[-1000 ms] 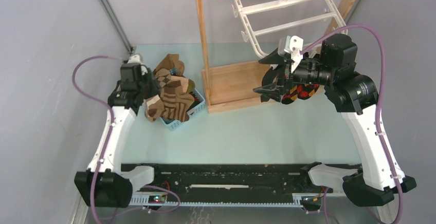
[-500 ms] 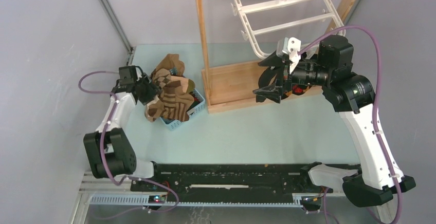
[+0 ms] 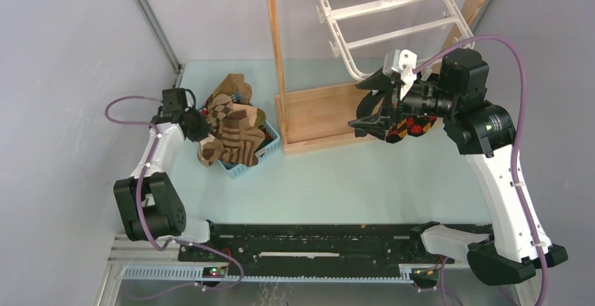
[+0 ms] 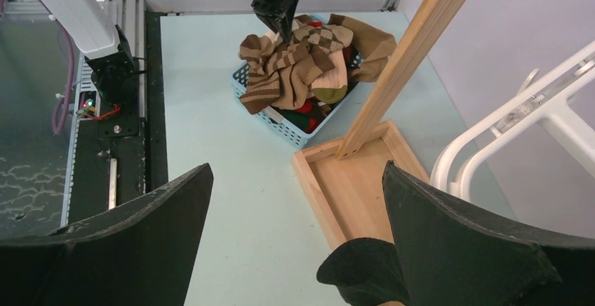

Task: Clip the socks to the hanger
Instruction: Pick up the sock from the bin.

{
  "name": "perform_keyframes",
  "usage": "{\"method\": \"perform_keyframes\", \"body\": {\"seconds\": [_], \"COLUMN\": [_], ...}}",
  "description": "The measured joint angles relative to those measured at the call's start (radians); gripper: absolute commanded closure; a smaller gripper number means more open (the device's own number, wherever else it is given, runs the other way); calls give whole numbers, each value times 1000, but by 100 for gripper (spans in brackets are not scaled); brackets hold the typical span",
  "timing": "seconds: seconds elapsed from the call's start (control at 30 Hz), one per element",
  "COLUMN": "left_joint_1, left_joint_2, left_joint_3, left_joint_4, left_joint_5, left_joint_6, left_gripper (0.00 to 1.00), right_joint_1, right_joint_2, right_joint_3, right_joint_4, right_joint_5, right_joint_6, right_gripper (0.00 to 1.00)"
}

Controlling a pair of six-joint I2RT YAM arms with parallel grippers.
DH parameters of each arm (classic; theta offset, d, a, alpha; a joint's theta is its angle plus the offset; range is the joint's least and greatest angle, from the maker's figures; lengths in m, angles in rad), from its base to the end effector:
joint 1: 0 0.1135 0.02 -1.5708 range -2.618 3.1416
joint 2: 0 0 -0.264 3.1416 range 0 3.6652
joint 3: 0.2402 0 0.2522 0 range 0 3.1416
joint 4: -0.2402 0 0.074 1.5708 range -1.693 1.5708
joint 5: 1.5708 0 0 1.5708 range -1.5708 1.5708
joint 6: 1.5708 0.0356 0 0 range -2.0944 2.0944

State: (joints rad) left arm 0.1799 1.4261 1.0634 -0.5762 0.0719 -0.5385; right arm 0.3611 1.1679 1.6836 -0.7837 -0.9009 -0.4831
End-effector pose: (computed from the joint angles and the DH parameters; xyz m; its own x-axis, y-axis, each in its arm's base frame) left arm 0.2926 0.0506 0.2556 -0.6114 -0.6311 -0.4774 -0.5245 0.7749 -0.3527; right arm 0.1704 0.0942 0.5039 0.2110 -0.2286 -0.9504 -0.9356 0.2344 -0.2641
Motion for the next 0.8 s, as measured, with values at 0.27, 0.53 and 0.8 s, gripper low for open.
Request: {"method": "perform_keyframes", "body": {"seconds": [0.27, 0.53, 0.8], "left_joint_1": [0, -25, -103], "left_joint_2": [-100, -198, -257], "left_joint_3": [5, 117, 230], "left_joint_4": [-15, -8, 5], "left_joint_5": [44, 148, 179], "left_joint_6": [8, 7, 6], "left_gripper": [100, 100, 100], "right_joint_1": [0, -4, -7], "right_joint_2": [-2, -19, -24], "right_joint_3": [0, -3, -9], "right_joint_4": [3, 3, 1], "right_joint_5": [-2, -3, -15], "right_joint_6": [3, 3, -5], "right_gripper": [1, 1, 0]}}
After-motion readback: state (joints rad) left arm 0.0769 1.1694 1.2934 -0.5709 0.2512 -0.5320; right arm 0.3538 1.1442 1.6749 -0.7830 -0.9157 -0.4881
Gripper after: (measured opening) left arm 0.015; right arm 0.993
